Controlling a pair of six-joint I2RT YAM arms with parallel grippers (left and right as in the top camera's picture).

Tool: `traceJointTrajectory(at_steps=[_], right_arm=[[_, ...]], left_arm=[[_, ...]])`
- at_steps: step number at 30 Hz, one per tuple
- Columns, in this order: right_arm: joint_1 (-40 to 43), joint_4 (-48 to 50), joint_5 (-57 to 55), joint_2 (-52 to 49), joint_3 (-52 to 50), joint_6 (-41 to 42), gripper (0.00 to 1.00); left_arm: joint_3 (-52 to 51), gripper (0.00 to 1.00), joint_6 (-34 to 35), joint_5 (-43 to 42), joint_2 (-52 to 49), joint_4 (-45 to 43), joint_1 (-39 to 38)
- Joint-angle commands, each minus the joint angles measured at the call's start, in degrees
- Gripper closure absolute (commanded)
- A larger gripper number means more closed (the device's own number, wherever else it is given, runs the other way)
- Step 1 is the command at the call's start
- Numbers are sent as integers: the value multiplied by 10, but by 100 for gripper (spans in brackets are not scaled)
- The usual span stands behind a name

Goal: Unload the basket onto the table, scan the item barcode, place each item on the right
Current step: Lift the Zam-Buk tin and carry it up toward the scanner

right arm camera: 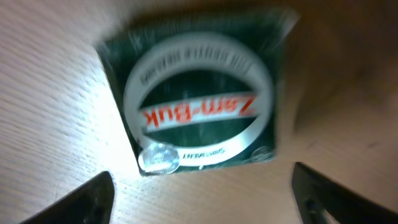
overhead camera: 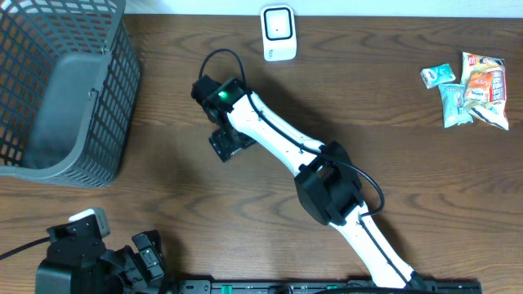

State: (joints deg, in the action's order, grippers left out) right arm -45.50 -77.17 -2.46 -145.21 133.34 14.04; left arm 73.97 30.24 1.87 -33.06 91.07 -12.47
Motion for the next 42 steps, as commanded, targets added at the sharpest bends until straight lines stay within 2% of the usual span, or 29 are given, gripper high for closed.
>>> traceJointTrajectory(at_steps=[1,4,6,7,10,12,19,25,31,35,39,42], right_arm=[[6,12,-32,45,38,-33,13],[4,18,-31,45,40,-139,17],[3,27,-21,44,31,-177,12],[3,29,-12,44,27,-185,1],[3,36,-1,43,17,-190,1],[3,50,-3,43,6,-190,5],[13,110,-4,41,-49,-149,4],[12,149,-4,41,-103,-115,14],[12,186,-1,40,-138,-108,16],[12,193,40,40,-149,-106,25],[12,177,47,41,-148,-45,29],[14,145,66,41,-140,-18,37]], left_arm=[[2,2,5,5,0,0,2],[2,2,5,5,0,0,2],[2,2,5,5,0,0,2],[2,2,5,5,0,0,2],[2,2,5,5,0,0,2],[2,2,5,5,0,0,2],[2,2,5,5,0,0,2],[2,2,5,5,0,0,2],[2,2,5,5,0,0,2],[2,2,5,5,0,0,2],[2,2,5,5,0,0,2],[2,2,5,5,0,0,2]])
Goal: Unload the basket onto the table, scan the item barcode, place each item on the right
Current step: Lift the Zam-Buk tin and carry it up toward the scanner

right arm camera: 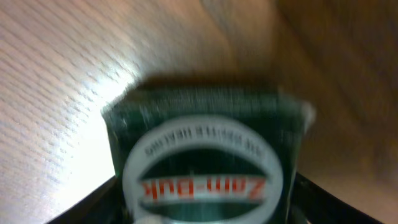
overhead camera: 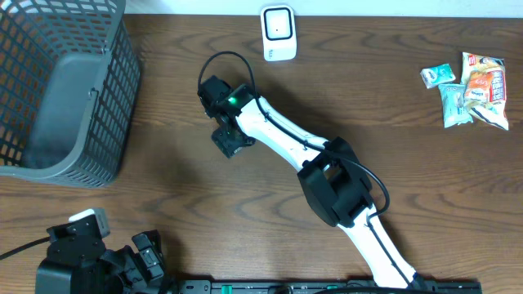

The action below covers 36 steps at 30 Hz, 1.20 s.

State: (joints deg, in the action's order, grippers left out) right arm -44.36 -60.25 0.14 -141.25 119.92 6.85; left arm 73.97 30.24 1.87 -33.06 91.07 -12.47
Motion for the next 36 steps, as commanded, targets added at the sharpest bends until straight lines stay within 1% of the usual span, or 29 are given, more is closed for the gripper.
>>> traceJointTrajectory(at_steps=[1,4,7,14,18,22,25,28,32,36], right_arm=[[4,-34,42,2,-3,60,40],[7,-75,46,2,13,71,49],[7,-89,46,2,26,75,53],[12,-128,63,2,75,75,54],[25,-167,131,2,120,80,56],[64,-194,284,2,163,84,57],[108,-197,432,2,175,87,58],[158,-196,574,2,175,110,58],[214,-192,698,2,175,171,58],[261,-176,799,2,175,240,56]], left_arm=[[2,2,5,5,0,0,2],[2,2,5,5,0,0,2],[2,2,5,5,0,0,2],[2,2,5,5,0,0,2],[2,3,5,5,0,0,2],[2,2,5,5,0,0,2],[2,2,5,5,0,0,2],[2,2,5,5,0,0,2],[2,2,5,5,0,0,2],[2,3,5,5,0,0,2]])
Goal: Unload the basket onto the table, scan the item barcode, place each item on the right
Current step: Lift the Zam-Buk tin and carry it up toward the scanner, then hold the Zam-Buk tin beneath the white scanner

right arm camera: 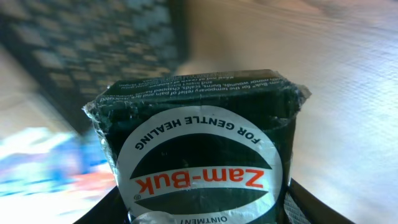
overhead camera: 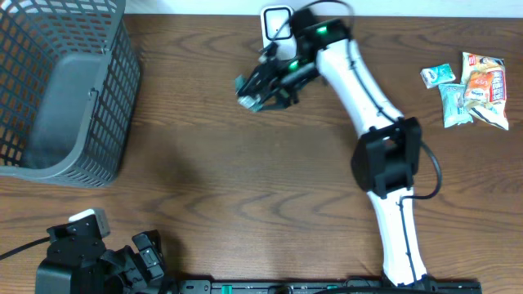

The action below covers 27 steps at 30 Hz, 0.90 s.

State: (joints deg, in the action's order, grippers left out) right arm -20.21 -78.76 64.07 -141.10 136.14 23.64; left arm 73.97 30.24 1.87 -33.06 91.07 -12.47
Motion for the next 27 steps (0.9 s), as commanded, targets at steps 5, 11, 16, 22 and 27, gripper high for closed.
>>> traceJointTrajectory(at_steps=[5,11,16,22,27], right_arm=[[71,61,196,0,13,216,59],[110,113,155,0,13,332,58],[121,134,100,0,13,396,57],[113,203,100,0,13,476,57],[108,225,93,0,13,480,58]], left_arm=[[2,2,5,5,0,0,2],[2,3,5,5,0,0,2],[2,2,5,5,0,0,2],[2,2,5,5,0,0,2],[2,2,5,5,0,0,2]])
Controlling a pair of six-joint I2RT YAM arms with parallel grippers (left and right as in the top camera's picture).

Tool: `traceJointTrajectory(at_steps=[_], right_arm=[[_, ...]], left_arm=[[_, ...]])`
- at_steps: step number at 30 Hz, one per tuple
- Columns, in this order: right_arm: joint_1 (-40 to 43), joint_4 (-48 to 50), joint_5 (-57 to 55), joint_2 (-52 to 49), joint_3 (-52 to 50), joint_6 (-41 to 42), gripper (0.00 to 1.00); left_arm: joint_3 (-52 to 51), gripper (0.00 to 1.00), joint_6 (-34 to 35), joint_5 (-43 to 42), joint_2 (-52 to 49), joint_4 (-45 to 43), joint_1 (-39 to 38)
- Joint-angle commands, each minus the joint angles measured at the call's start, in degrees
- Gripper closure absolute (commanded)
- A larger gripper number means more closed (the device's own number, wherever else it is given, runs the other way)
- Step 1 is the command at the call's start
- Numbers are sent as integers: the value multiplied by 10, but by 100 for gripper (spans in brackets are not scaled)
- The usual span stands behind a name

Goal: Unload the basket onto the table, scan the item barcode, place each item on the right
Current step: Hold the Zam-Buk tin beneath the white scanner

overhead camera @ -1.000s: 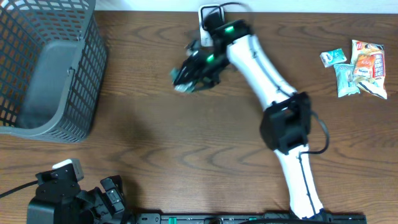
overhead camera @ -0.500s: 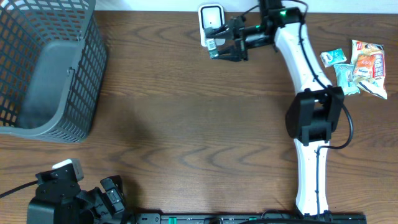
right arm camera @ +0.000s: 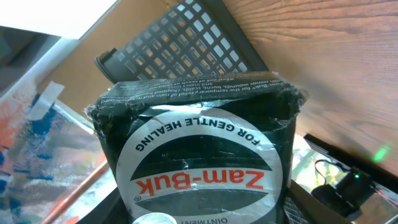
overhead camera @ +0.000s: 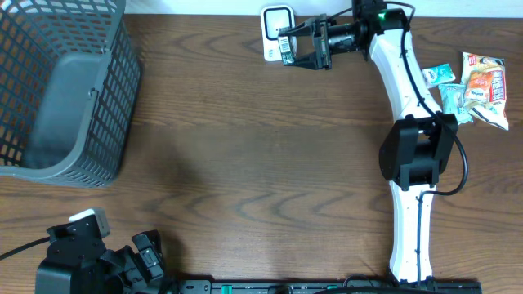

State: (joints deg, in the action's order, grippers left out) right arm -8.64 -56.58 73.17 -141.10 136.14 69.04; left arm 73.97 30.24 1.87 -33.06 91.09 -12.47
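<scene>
The item is a dark green Zam-Buk ointment box (right arm camera: 199, 155) with a white oval label. My right gripper (right arm camera: 202, 208) is shut on it, with a dark finger on each side of the box at the bottom of the wrist view. In the overhead view the right gripper (overhead camera: 304, 42) points left at the table's far edge. It holds the box (overhead camera: 286, 47) right against the white scanner (overhead camera: 276, 23), and a white barcode patch shows on the box. The left gripper (overhead camera: 145, 249) sits folded at the front left, its jaws not readable.
A grey mesh basket (overhead camera: 65, 90) stands at the far left and also shows behind the box (right arm camera: 186, 43) in the wrist view. Several snack packets (overhead camera: 470, 86) lie at the far right. The left arm's base (overhead camera: 73, 261) occupies the front left corner.
The right gripper has moved with the box from just left of and below the scanner to directly in front of it at the far edge. The box is now turned so its barcode patch shows from above.
First the right gripper hung open over the box lying on the table left of centre. Then its fingers stood around the box. Later the box was held up in the air near the scanner, and now it is at the scanner.
</scene>
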Motion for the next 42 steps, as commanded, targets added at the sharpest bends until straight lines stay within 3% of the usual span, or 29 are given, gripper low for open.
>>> traceJointTrajectory(at_steps=[1,15,22,26,36,42], right_arm=[[-8,3,-4,0,13,26,58],[-16,51,-106,0,13,-7,59],[-52,87,-309,0,13,-169,59],[-78,109,-482,0,13,-234,59],[-125,221,-784,-2,12,-387,57],[-150,303,-892,-20,10,-477,56]], left_arm=[[2,2,5,5,0,0,2],[2,2,5,5,0,0,2],[2,2,5,5,0,0,2],[2,2,5,5,0,0,2],[2,2,5,5,0,0,2],[2,2,5,5,0,0,2]])
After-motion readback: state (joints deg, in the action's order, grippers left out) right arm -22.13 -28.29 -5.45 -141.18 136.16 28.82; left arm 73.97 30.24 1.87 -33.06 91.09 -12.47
